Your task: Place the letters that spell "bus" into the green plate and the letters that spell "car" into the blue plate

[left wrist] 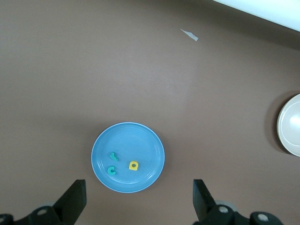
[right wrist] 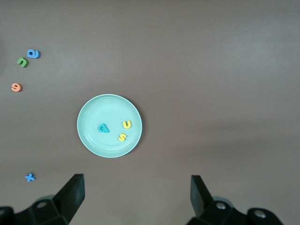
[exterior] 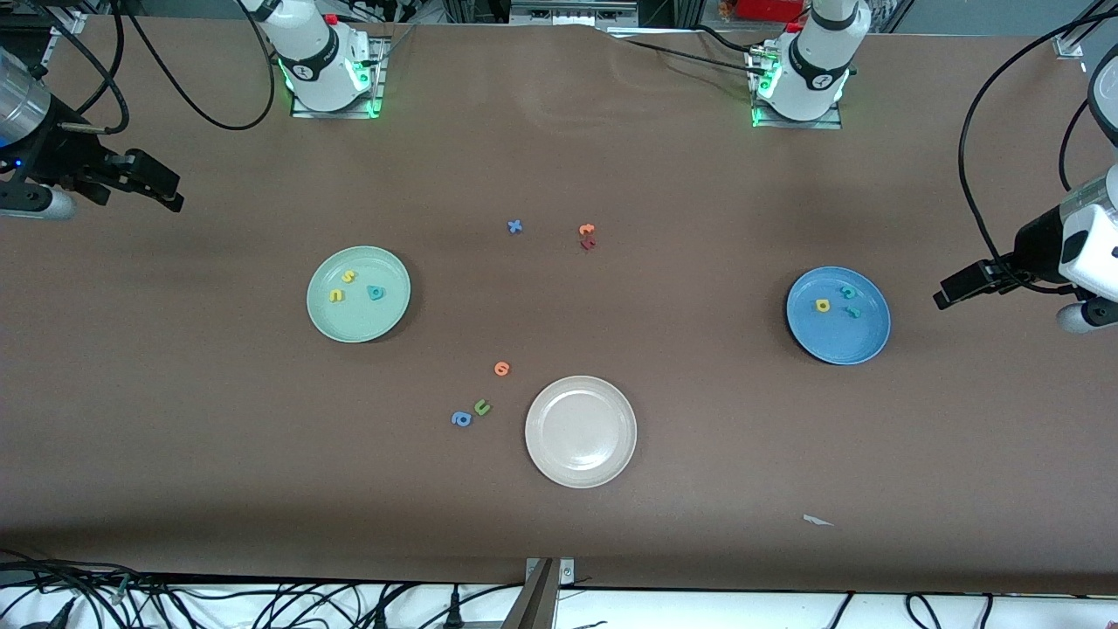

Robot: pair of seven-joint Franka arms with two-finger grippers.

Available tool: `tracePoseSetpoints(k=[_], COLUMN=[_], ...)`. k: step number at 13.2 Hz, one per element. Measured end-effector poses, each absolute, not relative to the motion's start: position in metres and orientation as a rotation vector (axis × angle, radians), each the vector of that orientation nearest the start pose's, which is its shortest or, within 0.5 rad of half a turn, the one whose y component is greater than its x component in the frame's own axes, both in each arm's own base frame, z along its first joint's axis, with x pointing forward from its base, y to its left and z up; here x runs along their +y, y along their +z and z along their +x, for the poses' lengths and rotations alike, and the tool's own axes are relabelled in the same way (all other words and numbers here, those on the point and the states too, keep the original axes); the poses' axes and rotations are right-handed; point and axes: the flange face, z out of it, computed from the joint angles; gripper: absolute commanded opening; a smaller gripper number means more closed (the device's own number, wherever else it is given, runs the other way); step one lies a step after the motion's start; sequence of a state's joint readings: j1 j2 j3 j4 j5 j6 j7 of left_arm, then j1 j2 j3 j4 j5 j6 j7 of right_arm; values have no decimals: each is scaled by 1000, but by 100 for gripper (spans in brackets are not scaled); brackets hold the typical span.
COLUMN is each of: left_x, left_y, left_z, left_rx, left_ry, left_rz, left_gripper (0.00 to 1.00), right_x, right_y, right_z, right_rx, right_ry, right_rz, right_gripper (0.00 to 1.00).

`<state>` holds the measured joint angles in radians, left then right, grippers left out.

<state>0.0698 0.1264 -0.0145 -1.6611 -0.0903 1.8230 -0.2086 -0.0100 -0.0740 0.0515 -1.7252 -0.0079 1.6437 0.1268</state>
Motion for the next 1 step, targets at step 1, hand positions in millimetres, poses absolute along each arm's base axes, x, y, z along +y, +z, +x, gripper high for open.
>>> tracePoseSetpoints(k=[1], left_x=[27], left_y=[530], left_z=[606], left_rx=[-459], left_ry=[-45], left_rz=[-3201], left_gripper=[100], right_x=[22], right_y=[598], right_z=[535], right_rx=[134], right_ry=[10], right_rz=[-3151], right_gripper=[100])
